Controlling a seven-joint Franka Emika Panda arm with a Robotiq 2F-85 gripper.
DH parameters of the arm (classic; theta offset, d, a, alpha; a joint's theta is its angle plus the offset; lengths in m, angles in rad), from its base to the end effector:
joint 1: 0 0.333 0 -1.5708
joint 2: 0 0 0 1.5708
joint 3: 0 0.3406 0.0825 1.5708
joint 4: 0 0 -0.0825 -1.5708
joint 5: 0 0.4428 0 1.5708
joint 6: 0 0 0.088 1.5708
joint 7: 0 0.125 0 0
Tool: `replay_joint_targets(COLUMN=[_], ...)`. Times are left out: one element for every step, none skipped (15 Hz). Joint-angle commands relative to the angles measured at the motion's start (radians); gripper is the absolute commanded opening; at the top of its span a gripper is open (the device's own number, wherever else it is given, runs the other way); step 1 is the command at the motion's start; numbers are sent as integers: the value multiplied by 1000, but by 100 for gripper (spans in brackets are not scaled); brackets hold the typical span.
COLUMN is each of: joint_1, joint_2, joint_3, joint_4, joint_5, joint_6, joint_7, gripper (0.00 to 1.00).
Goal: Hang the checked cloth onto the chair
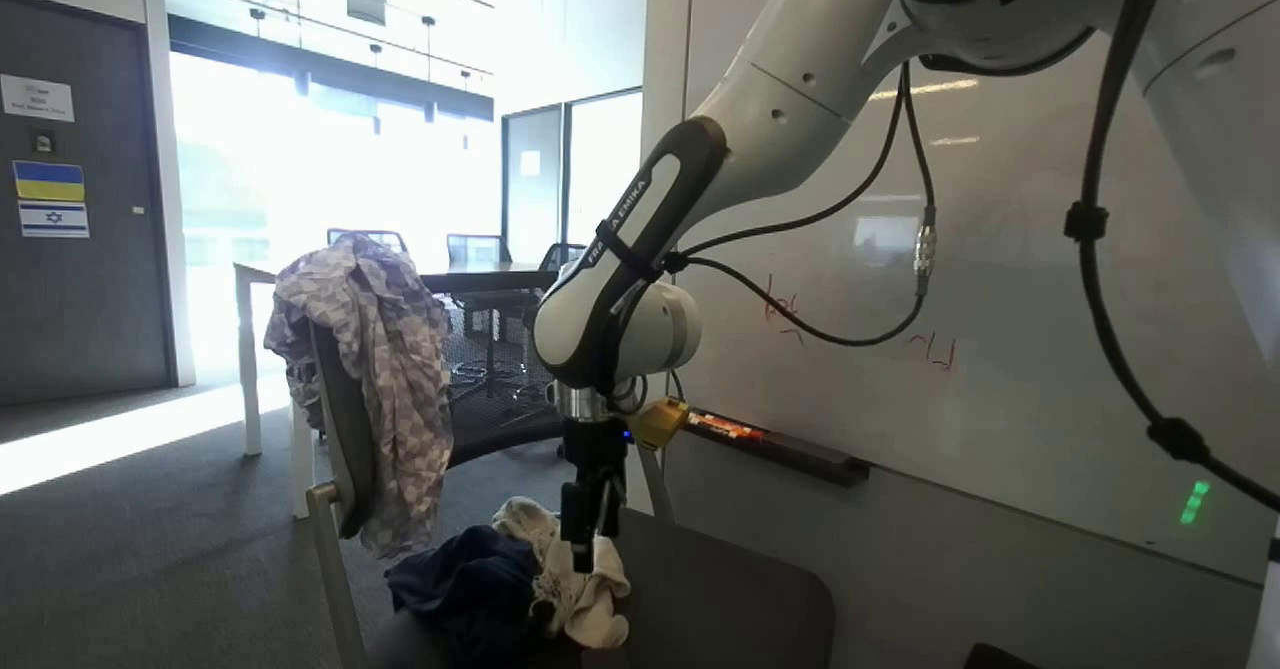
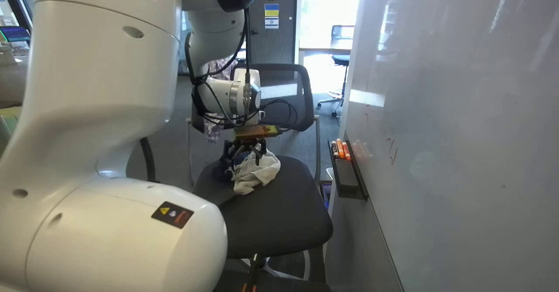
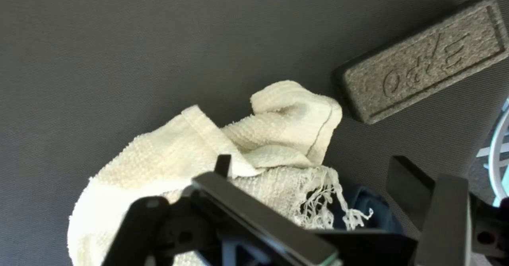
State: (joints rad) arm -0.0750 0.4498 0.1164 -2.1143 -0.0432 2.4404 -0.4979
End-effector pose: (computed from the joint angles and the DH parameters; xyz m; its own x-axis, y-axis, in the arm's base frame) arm 0.6051 0.0270 0.1448 0.8387 0.5367 -0.0920 0.5310 -0.8435 -0.0805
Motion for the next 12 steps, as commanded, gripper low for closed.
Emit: replay_joint_targets(joint_1=[-18,-20,-25,-26,-33,-32,-33,-28,-13,-10,-7,-6], joint_2=[114,144,171,201,224,246,266,281,297,311,322,333], joint_3=[-3,-6,-7,-11,-6,-7,-4,-7,-18,-19,-23,-24], joint_4=[131,160,187,219,243,268,287,299,305,317,323,329], joint_5=[-4,-7,-9,-16,-14,-16,-17,-23,-40,-48,-58,-61], joint_6=[-5,-6,-8,-9,-11,-10,-7,4,35,40,49,56], joint_7=[-39,-38,-42,-39,-47,-40,-38,-29,-8,-6,1,7], gripper=[100,100,100,100,100,100,100,100,100,100,100,100])
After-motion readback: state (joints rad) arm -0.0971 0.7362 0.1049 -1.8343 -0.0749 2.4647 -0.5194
